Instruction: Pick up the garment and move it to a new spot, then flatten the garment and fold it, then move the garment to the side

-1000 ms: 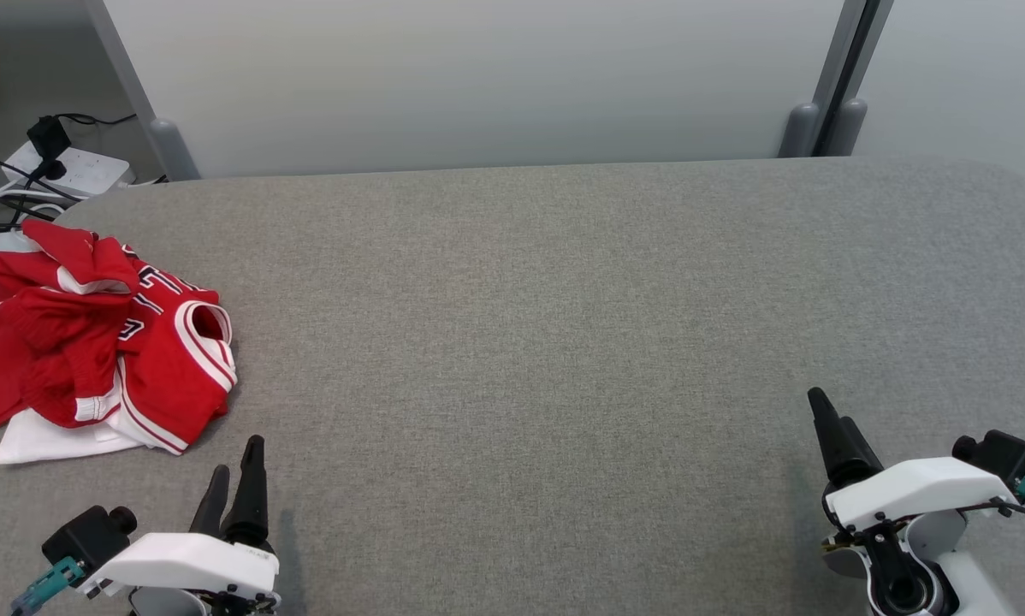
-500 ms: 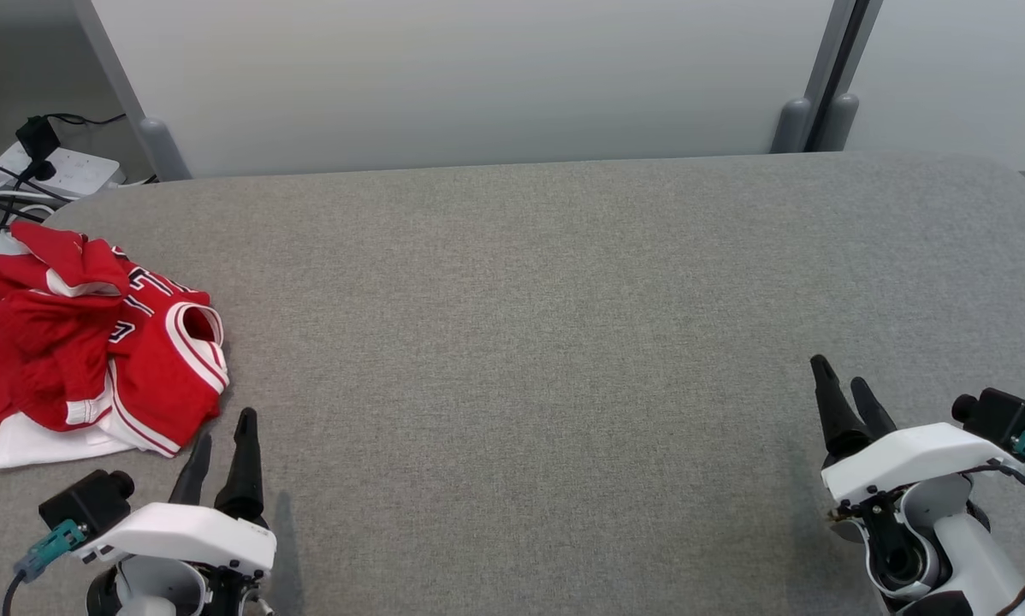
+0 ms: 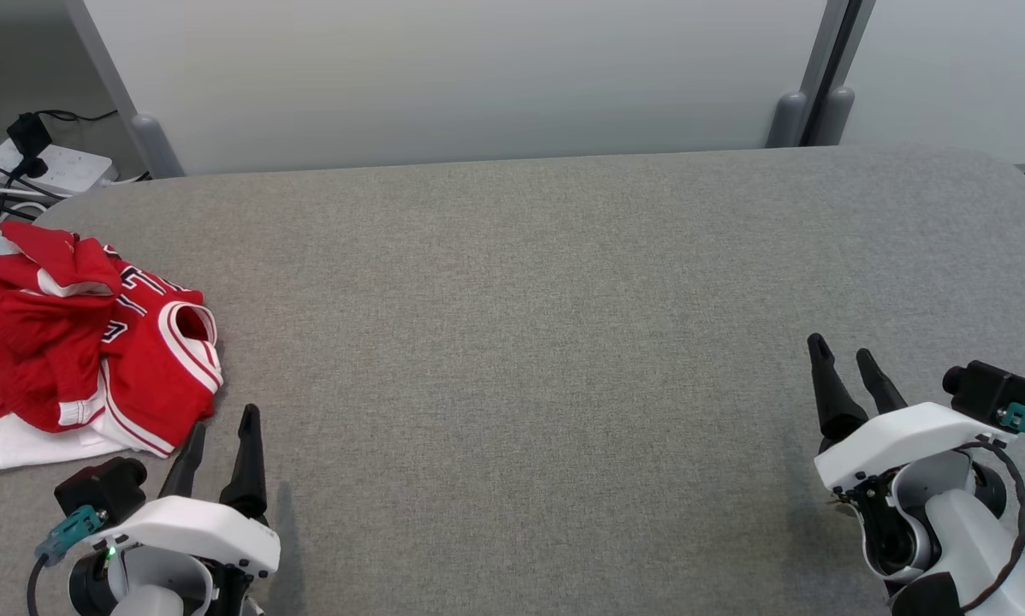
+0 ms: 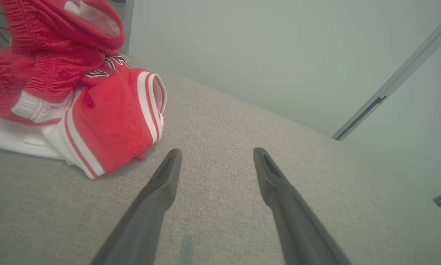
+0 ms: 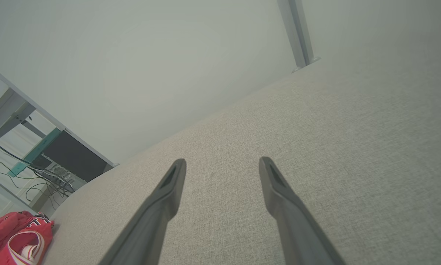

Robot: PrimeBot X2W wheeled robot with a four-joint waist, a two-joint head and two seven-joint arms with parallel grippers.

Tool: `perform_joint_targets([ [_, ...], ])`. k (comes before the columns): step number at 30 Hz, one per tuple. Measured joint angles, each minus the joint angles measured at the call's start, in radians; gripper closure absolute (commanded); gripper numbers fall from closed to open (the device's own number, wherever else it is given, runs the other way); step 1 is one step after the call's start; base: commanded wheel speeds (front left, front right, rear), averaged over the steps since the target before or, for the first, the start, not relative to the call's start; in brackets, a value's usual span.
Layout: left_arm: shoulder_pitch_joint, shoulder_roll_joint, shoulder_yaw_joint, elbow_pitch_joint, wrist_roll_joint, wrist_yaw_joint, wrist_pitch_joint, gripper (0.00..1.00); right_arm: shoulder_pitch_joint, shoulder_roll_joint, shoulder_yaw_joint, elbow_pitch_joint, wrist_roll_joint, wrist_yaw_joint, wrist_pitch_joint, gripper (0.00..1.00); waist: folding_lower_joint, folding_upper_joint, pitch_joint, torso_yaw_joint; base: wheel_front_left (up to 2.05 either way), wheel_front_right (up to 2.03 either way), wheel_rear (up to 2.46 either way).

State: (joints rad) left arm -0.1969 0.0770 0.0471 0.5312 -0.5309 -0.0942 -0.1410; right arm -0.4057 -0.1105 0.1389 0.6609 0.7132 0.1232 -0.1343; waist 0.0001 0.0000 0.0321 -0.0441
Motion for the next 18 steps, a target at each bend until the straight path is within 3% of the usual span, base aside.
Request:
perform_joint_targets([
  [18,-0.020,0.001,0.009,0.003,0.232,0.031,-0.054,0.00,-0.028,-0.016,0.029,0.000,-0.204,0.000,-0.053,0.00,0.0000,0.0000,0.000,-0.004,0.00,0.00,0.00],
])
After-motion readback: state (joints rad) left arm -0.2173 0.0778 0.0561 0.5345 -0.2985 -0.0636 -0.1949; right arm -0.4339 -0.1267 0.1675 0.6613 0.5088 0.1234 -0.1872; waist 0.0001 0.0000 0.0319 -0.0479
